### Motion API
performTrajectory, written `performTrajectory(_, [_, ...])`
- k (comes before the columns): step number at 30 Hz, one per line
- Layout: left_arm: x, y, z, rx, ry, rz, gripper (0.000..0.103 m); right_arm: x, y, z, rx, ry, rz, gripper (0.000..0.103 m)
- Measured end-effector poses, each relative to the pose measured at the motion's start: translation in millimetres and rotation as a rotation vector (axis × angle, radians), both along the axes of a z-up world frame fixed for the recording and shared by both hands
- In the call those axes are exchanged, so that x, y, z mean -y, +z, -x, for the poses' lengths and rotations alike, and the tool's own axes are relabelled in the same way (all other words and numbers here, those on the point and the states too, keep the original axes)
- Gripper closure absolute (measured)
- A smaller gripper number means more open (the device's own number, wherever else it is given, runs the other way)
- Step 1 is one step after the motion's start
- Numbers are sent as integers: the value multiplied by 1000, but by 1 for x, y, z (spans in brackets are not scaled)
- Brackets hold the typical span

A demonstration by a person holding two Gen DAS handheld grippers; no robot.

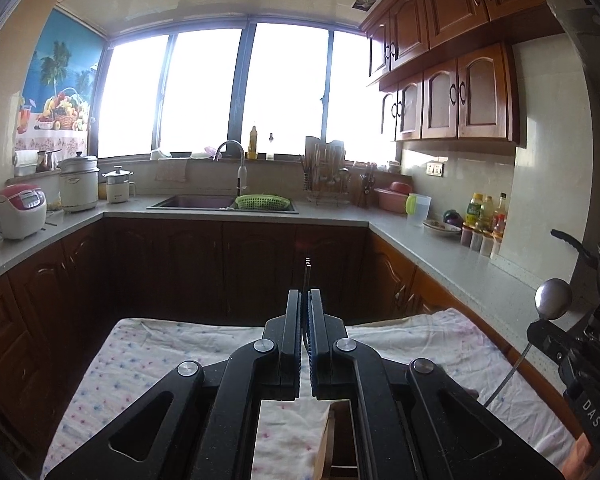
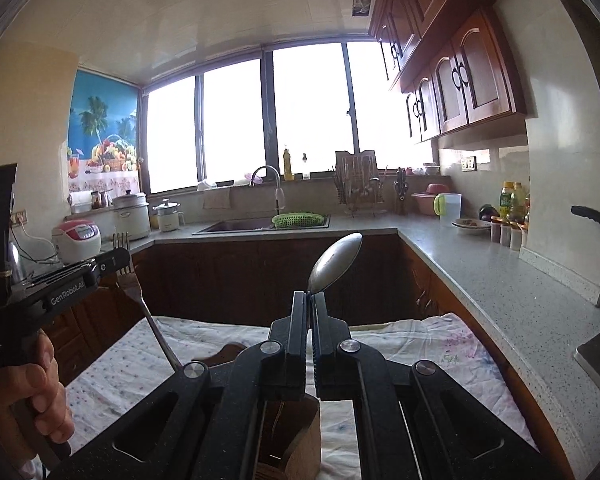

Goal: Organize utensils
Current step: 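Carry the fork and spoon to the wooden holder and lower them into its slots, then open both grippers to release the fork and spoon into the holder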

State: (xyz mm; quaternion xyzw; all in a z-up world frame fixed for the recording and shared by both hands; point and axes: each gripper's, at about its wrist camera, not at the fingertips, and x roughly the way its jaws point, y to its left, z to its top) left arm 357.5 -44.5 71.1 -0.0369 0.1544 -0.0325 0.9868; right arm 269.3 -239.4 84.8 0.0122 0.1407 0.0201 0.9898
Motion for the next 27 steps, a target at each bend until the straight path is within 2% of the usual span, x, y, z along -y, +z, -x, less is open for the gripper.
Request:
performTrajectory(6, [14, -36, -22, -73, -18, -30, 100, 1, -38, -10, -80, 19, 15, 101])
performTrajectory(9, [16, -42, -32, -97, -44, -39, 100, 2, -51, -13, -121, 36, 8, 101])
performTrajectory(16, [-7, -27, -24, -101, -93, -44, 99, 7, -66, -17, -177, 54, -18, 101])
performTrajectory(23, [-10, -28, -15, -102, -95, -38, 99, 14, -63, -21, -193, 59, -51, 101])
performTrajectory(25, [-11, -26, -12, -101, -94, -30, 95, 15, -63, -20, -197, 63, -65, 97])
performTrajectory(27, [-12, -22, -5, -96, -89, -20, 74, 18, -61, -19, -194, 59, -87, 95])
